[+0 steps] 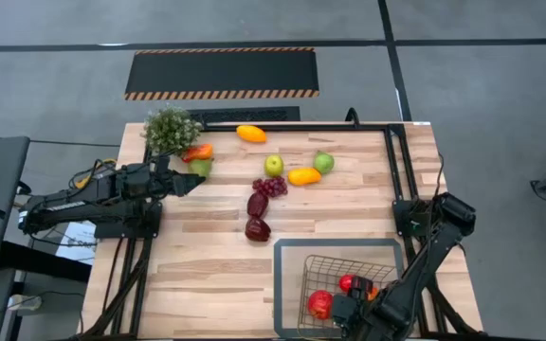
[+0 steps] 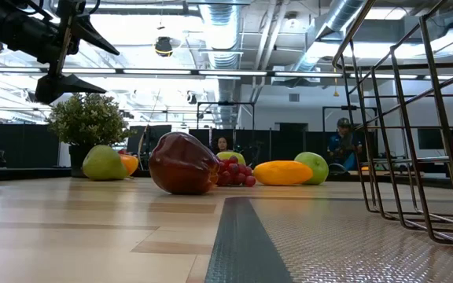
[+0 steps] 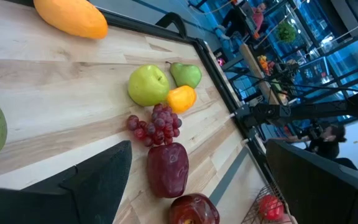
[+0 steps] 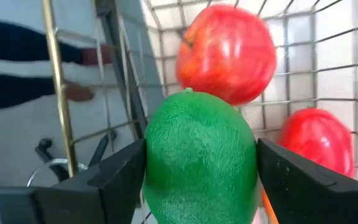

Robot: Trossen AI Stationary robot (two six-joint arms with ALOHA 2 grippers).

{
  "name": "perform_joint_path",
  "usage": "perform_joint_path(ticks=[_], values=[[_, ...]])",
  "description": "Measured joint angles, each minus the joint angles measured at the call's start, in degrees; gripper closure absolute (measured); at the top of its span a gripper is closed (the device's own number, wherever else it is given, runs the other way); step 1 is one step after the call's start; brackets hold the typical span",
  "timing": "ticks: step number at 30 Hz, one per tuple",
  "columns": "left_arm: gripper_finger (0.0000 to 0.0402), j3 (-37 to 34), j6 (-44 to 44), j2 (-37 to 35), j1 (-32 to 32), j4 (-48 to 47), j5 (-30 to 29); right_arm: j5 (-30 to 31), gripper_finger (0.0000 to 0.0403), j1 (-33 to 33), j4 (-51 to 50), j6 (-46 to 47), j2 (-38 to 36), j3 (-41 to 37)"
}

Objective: Build produce basket
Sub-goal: Put the lime into the basket, then put the bottom dark red apple into the wire basket

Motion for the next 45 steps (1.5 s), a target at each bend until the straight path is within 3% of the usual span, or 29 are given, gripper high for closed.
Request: perform_joint_path(ticks=[12, 18, 24, 28, 36, 45], values=[[0.0042, 0.0, 0.0, 0.0, 0.0, 0.0, 0.0, -3.6, 0.0086, -1.0, 0.0, -0.5, -0.3, 0.0], [0.0042, 0.0, 0.0, 0.0, 0.0, 0.0, 0.0, -4.6, 0.0086, -3.5, -2.7, -6.0, -5.3, 0.0], [0.0042, 0.0, 0.0, 0.0, 0.0, 0.0, 0.0, 4.6, 0.0085, -12.2, -7.5, -13.8, -14.1, 0.0], [0.0042, 0.0, 0.0, 0.0, 0.0, 0.0, 0.0, 8.2, 0.0085, -20.9, -5.1, -23.7, -16.7, 0.1], [0.0042, 0.0, -0.3, 0.0, 0.0, 0.0, 0.0, 4.7, 0.0085, -35.2, 10.0, -43.7, -10.8, 0.1], [0.0042, 0.0, -0.4, 0.0, 0.0, 0.0, 0.0, -0.8, 0.0085, -41.7, 21.7, -50.1, 0.6, 0.0]])
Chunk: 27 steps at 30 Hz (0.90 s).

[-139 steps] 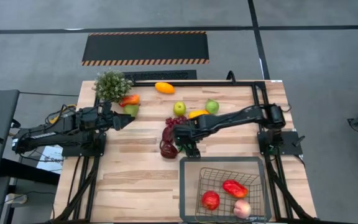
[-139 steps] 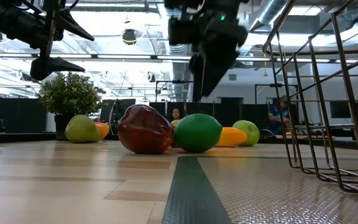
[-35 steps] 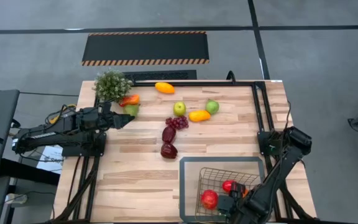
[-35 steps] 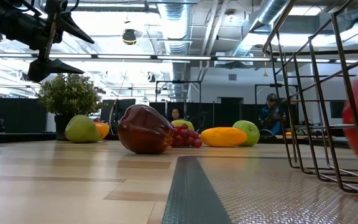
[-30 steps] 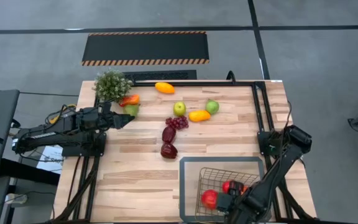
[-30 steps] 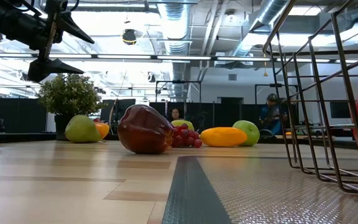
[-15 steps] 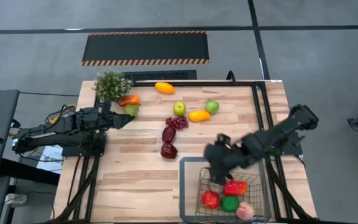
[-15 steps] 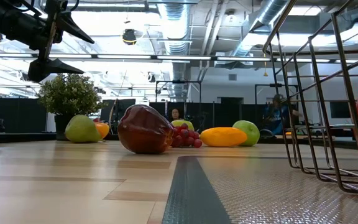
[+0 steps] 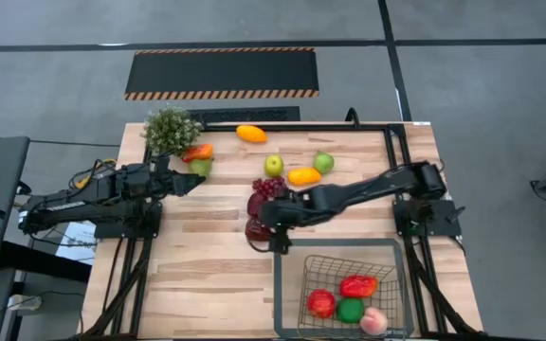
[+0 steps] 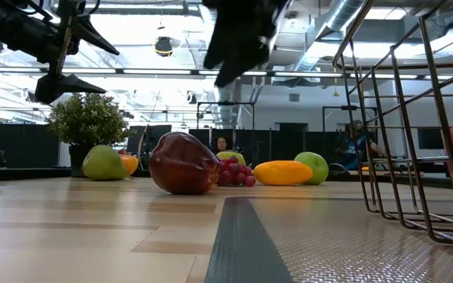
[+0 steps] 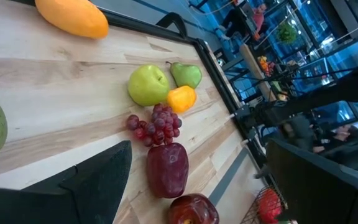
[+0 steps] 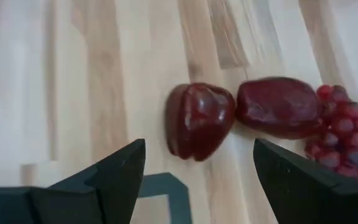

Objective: Build produce basket
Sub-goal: Put the bottom dark red apple into the wire basket

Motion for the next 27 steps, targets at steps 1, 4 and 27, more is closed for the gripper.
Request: perform_joint_path(ticks=[1, 4, 27], values=[[0.0042, 0.0, 0.0, 0.0, 0.0, 0.0, 0.0, -0.9, 0.0085, -0.4, 2.3, -0.4, 1.2, 0.0], [0.0042, 0.0, -0.1, 0.0, 0.0, 0.0, 0.0, -3.4, 0.0085, -1.1, 6.4, -1.2, 4.0, 0.0], [0.0042, 0.0, -0.1, 0.7, 0.0, 0.1, -0.3, -3.9, 0.0094, -2.8, 14.6, -0.4, 13.7, 0.2]])
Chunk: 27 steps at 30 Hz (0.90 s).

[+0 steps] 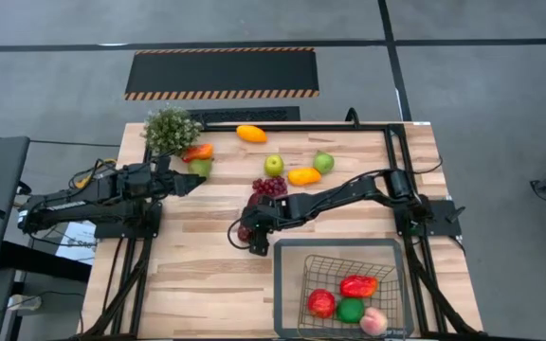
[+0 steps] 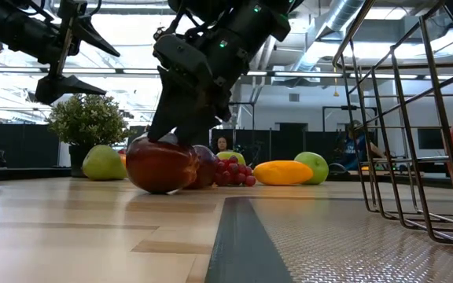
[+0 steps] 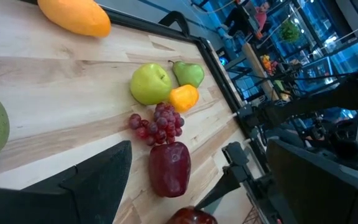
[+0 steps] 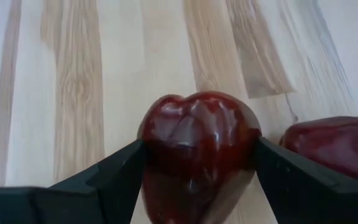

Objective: Build produce basket
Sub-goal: Put the bottom dark red apple into the wire basket

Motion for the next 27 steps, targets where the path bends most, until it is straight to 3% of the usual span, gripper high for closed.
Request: perform_joint_path(ticks=[21, 24, 27], values=[[0.0042, 0.0, 0.3, 0.0, 0.0, 0.0, 0.0, -2.1, 0.0291, 0.3, -1.2, 1.7, -5.0, -0.3], [0.0042, 0.0, 0.3, 0.0, 0.0, 0.0, 0.0, -4.0, 0.0289, 0.3, -0.4, 1.6, -6.0, -0.3], [0.0042, 0.0, 0.3, 0.0, 0.0, 0.0, 0.0, -8.0, 0.0249, 0.3, -0.1, 1.5, -7.1, -0.3]])
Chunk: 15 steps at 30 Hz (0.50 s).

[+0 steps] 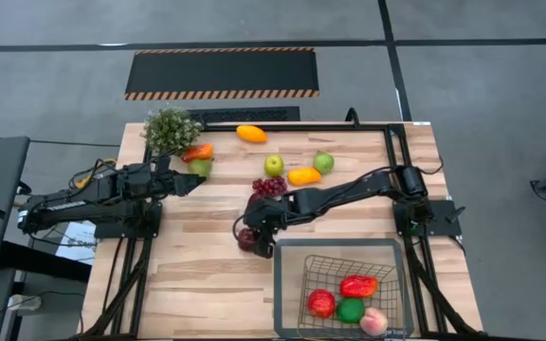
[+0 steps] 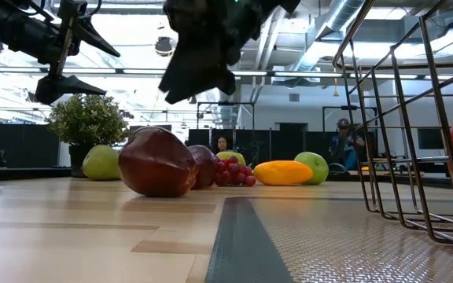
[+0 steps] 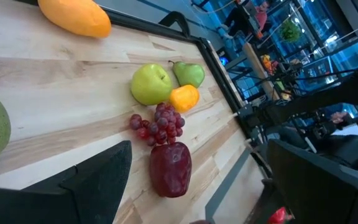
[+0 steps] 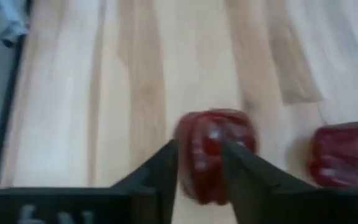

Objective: Build produce basket
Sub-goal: Put the bottom dark red apple into the wire basket

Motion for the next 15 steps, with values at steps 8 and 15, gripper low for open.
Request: perform_joint_path(ticks=[8, 15], values=[[0.0042, 0.0, 0.0, 0.0, 0.0, 0.0, -0.7, 2.5, 0.0056, 1.2, 3.3, -2.1, 1.0, 0.1], [0.0042, 0.0, 0.0, 0.0, 0.0, 0.0, -0.7, 5.5, 0.0032, -0.2, 2.7, -5.0, 1.1, 0.1]])
